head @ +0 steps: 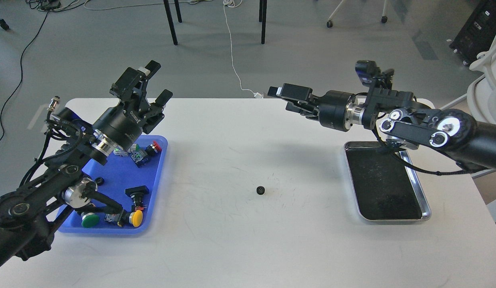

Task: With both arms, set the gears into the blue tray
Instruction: 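Carry the black part toward the table center and release it, then reach the left gripper to the black part on the table and grasp it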

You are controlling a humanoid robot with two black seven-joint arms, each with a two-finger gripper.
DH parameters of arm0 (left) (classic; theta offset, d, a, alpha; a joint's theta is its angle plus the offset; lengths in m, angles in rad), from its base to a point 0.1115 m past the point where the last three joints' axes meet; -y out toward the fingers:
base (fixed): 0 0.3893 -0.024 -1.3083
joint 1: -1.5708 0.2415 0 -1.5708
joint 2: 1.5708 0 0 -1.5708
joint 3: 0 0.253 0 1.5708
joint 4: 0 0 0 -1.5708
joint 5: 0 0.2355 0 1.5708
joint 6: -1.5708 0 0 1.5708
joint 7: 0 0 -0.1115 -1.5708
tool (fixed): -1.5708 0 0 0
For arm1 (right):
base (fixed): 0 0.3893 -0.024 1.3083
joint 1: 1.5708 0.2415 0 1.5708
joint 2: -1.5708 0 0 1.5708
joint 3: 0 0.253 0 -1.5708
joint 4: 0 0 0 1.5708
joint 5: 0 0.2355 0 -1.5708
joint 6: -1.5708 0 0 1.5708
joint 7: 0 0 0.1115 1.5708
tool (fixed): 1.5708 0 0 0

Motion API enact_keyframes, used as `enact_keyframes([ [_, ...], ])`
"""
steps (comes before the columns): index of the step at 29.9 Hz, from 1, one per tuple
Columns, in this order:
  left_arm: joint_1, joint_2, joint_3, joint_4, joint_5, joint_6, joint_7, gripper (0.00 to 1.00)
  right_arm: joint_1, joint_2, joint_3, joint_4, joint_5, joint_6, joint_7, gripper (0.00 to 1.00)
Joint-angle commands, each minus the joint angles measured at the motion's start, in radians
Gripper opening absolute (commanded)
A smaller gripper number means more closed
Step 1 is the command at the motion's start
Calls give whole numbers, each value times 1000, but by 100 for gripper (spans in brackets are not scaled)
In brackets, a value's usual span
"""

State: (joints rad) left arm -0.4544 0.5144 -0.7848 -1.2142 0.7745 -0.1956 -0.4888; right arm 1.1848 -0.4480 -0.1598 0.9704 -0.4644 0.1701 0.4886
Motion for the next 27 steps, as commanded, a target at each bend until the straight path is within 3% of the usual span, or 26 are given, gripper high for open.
enact_keyframes([
  [1, -12, 1, 27, -11, 174, -18, 0, 98, -189, -72, 204, 10, 143, 3, 0, 96],
  [8, -67, 18, 108, -88, 841, -90, 0, 98, -525, -155, 538, 14, 331, 181, 0, 96],
  [14, -334, -23, 439, -42, 1348, -90, 0, 97, -663, -163, 637, 13, 385, 230, 0, 96],
  [22, -546, -197, 686, 128, 1407, -91, 0, 95, -715, -156, 663, 11, 385, 230, 0, 96],
  [27, -570, -286, 754, 229, 1407, -91, 0, 89, -721, -156, 663, 11, 383, 229, 0, 97],
])
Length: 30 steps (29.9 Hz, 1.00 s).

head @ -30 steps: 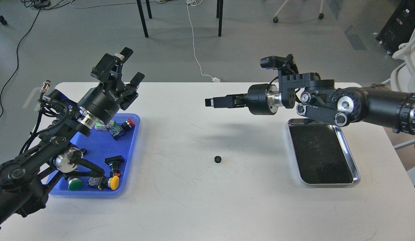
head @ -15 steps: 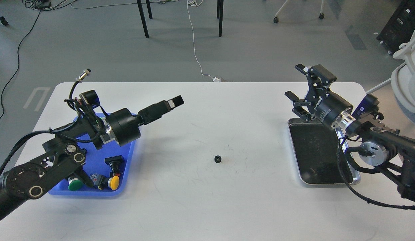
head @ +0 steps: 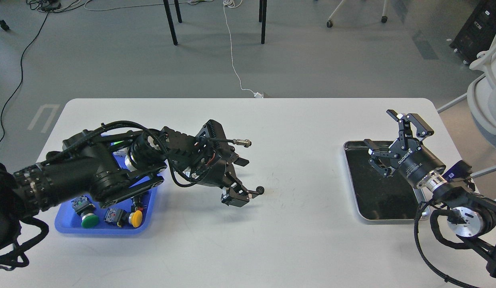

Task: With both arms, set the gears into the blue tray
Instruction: 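Reach the left gripper to the black part on the table and grasp it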

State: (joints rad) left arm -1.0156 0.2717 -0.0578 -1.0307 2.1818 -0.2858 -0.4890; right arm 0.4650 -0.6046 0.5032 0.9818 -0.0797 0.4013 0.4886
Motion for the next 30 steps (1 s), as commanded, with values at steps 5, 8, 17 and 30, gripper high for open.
enact_keyframes([
  [5, -6, -81, 73, 73, 0, 1, 0, 82, -2, 2, -2, -2, -3, -3, 0, 97],
  [8, 0, -95, 84, 93, 0, 1, 0, 71, -2, 0, -2, -2, -3, -3, 0, 97],
  [17, -1, -158, 84, 173, 0, 5, 0, 66, -16, -1, -2, 0, -5, -3, 0, 97],
  [30, -1, -180, 85, 213, 0, 25, 0, 19, -17, -6, -9, 3, -6, -1, 0, 97],
])
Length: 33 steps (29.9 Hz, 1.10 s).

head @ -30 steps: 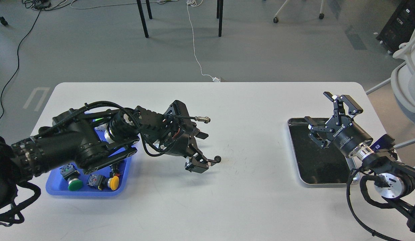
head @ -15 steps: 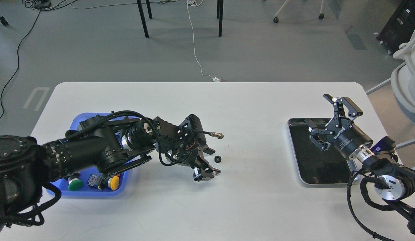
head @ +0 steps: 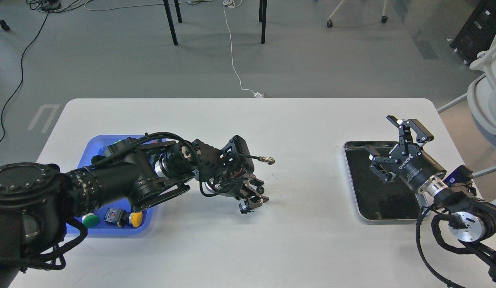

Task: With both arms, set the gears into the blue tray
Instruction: 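Reach the left gripper to the black part on the table and grasp it, then carry the black part into the blue tray and open the left gripper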

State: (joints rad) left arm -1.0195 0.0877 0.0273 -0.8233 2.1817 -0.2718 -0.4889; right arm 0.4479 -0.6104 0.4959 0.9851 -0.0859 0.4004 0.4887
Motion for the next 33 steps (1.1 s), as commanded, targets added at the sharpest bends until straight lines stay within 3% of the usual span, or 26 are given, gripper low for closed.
enact_keyframes([
  [1, 2, 6, 0, 7, 0, 14, 0, 18, 0, 1, -2, 0, 0, 2, 0, 97],
  [9, -13, 55, -16, -13, 0, 25, 0, 14, 0, 4, 0, 0, -3, 0, 0, 97],
  [19, -77, 568, -32, -287, -230, 19, 0, 16, 8, 18, -5, -2, -9, 0, 0, 97],
  [26, 50, 799, -58, -281, -273, 37, 0, 17, 5, 21, -8, -2, -11, 0, 0, 97],
  [33, 131, 788, -92, -151, -278, 69, 0, 18, 5, 21, -10, 7, -11, 0, 0, 97],
])
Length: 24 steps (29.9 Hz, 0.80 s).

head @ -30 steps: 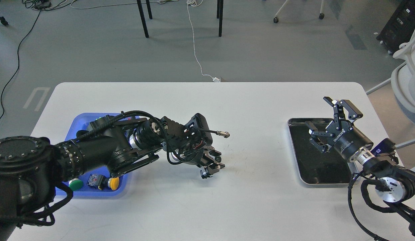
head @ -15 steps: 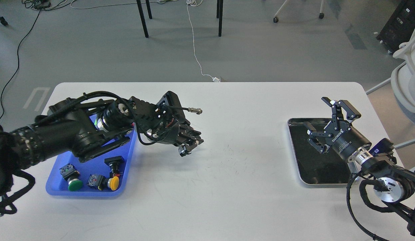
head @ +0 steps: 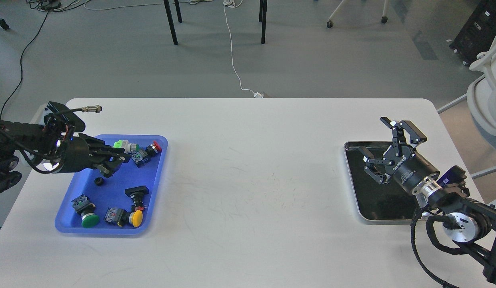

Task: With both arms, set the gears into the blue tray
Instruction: 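Carry the black part into the blue tray and open the left gripper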

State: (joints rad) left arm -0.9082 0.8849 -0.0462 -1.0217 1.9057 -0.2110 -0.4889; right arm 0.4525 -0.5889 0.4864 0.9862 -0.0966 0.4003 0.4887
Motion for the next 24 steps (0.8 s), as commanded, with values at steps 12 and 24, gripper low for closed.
enact_keyframes([
  [12, 61, -119, -40, 181, -4, 10, 0, 19, -3, -3, 3, 6, 0, 0, 0, 97],
  [24, 74, -130, -44, 209, -5, 35, 0, 81, -3, -2, 11, 5, 0, 0, 0, 98],
])
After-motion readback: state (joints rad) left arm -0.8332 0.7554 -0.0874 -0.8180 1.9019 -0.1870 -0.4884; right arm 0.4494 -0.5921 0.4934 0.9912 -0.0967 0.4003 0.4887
